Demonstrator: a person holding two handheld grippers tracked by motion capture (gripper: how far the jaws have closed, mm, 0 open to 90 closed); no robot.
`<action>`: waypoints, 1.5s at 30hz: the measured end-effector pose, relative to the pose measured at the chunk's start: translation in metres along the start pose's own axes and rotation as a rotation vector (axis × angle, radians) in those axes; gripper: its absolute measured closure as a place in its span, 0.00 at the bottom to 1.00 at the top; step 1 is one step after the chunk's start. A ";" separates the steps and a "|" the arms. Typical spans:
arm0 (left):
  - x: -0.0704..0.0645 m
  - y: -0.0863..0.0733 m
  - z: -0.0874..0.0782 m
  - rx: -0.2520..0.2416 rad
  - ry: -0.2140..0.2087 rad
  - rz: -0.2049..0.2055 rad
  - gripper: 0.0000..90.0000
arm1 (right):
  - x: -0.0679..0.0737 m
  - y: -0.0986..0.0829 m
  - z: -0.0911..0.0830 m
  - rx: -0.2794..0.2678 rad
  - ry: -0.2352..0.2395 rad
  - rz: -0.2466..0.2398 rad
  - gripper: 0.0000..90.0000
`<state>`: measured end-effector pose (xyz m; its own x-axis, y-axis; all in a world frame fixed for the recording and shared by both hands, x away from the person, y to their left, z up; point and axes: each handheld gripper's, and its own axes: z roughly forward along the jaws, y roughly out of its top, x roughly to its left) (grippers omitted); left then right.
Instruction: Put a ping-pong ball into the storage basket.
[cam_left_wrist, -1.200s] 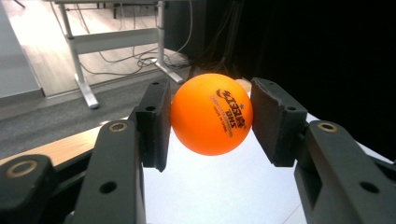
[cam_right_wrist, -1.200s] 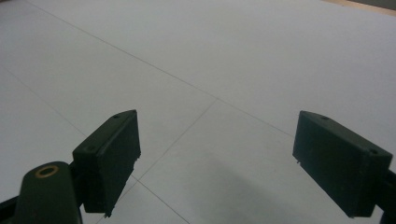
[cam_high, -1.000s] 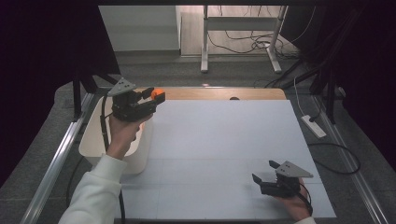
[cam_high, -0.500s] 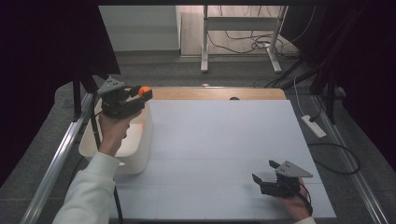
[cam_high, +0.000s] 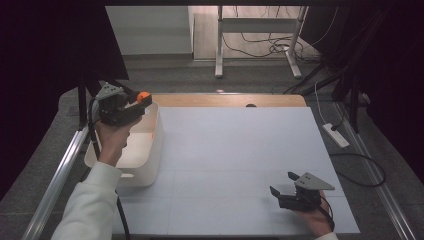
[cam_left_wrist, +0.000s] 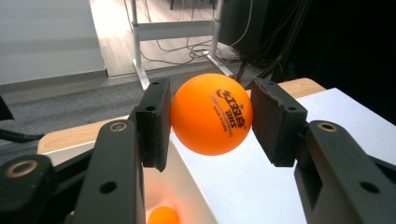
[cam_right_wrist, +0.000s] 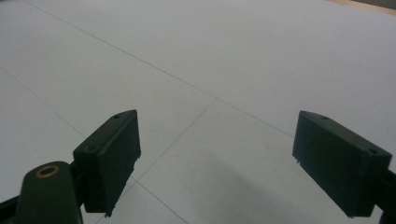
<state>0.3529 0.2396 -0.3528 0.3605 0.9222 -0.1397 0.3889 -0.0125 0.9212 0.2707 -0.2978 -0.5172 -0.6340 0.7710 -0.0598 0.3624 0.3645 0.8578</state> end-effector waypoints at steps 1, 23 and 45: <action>0.001 0.000 0.000 0.001 0.003 0.000 0.57 | 0.000 0.000 0.000 0.000 0.001 -0.001 0.17; 0.020 -0.010 0.022 0.101 0.062 -0.021 0.57 | 0.000 -0.001 0.000 0.006 0.002 -0.002 0.17; 0.036 -0.028 0.056 0.313 0.078 -0.049 0.56 | 0.000 -0.002 0.000 0.010 -0.003 -0.004 0.17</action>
<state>0.4025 0.2512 -0.4042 0.2738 0.9512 -0.1421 0.6501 -0.0742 0.7562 0.2699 -0.2987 -0.5188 -0.6337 0.7709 -0.0651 0.3663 0.3731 0.8525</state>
